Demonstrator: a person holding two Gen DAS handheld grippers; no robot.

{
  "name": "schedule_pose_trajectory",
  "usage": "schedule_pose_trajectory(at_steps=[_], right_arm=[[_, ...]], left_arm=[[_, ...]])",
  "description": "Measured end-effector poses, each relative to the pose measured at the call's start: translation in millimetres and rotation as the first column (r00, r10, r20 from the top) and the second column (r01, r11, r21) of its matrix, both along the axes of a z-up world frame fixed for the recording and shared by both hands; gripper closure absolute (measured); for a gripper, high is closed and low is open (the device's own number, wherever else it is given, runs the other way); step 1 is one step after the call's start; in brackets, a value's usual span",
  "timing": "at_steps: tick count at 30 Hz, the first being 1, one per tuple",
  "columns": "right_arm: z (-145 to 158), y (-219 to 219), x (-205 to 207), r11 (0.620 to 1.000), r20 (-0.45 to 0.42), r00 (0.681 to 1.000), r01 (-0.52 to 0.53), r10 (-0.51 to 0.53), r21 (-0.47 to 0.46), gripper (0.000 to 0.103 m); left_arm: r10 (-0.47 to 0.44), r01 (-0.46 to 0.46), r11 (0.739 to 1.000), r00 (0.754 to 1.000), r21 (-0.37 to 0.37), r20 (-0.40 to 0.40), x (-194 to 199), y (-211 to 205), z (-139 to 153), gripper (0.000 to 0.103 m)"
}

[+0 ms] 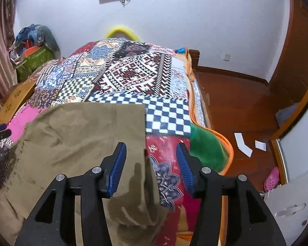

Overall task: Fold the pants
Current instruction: 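Close right tool on the pant leg while left tool grips the waistband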

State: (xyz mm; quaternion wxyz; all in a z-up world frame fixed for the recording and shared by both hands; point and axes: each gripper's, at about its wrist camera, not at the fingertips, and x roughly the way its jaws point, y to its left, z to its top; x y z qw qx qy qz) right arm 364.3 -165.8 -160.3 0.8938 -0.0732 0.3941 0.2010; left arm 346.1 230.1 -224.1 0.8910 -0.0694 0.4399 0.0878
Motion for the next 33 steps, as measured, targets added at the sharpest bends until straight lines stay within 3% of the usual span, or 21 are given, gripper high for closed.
schedule_pose_trajectory(at_steps=[3, 7, 19, 23, 26, 29, 30, 33], right_arm=[[0.4, 10.4, 12.0, 1.000, -0.022, 1.000, -0.017, 0.017, 0.007, 0.037], [-2.1, 23.8, 35.1, 0.999, -0.053, 0.998, -0.044, 0.043, -0.005, 0.030], [-60.3, 61.6, 108.5, 0.985, -0.257, 0.960, -0.139, 0.109, -0.101, 0.030], [-66.7, 71.1, 113.6, 0.977, -0.239, 0.964, -0.156, 0.118, -0.146, 0.027], [-68.8, 76.5, 111.6, 0.974, -0.217, 0.968, -0.162, 0.125, -0.160, 0.033], [-65.6, 79.4, 104.3, 0.974, -0.181, 0.974, -0.164, 0.135, -0.155, 0.057], [-64.0, 80.6, 102.8, 0.974, -0.173, 0.975, -0.168, 0.141, -0.152, 0.070], [-59.2, 80.0, 99.6, 0.980, -0.169, 0.978, -0.148, 0.125, -0.132, 0.086]], left_arm=[[-0.018, 0.017, 0.999, 1.000, -0.039, -0.020, 20.1, 0.8, -9.5, 0.029], [-0.053, 0.049, 0.997, 0.996, -0.053, -0.071, 43.5, -1.3, -29.2, 0.025], [-0.152, 0.140, 0.983, 0.984, -0.118, -0.096, 67.2, -2.7, -52.3, 0.022], [-0.153, 0.137, 0.977, 0.984, -0.163, -0.095, 69.8, 2.0, -55.4, 0.027], [-0.152, 0.135, 0.976, 0.984, -0.172, -0.088, 71.1, 0.2, -54.6, 0.034], [-0.150, 0.141, 0.983, 0.986, -0.120, -0.073, 67.9, -7.3, -51.9, 0.040], [-0.149, 0.141, 0.984, 0.986, -0.104, -0.068, 66.7, -10.3, -51.0, 0.042], [-0.146, 0.142, 0.987, 0.987, -0.070, -0.063, 64.6, -18.7, -47.2, 0.055]])
